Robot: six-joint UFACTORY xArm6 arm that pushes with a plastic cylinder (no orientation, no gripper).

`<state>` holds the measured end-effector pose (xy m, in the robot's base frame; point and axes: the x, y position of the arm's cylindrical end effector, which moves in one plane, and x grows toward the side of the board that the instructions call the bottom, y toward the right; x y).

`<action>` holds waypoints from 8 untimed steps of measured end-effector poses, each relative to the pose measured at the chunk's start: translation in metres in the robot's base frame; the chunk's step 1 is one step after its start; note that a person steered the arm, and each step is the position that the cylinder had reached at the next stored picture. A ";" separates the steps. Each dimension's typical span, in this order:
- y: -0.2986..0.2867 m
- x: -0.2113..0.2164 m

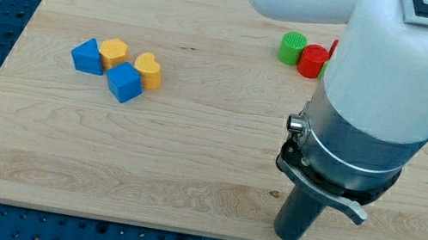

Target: Point your arm at blue triangle

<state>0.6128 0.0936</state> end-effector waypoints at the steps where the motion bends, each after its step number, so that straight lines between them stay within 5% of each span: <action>1: 0.000 0.000; 7: 0.030 -0.001; 8: 0.011 -0.053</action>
<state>0.5598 0.1044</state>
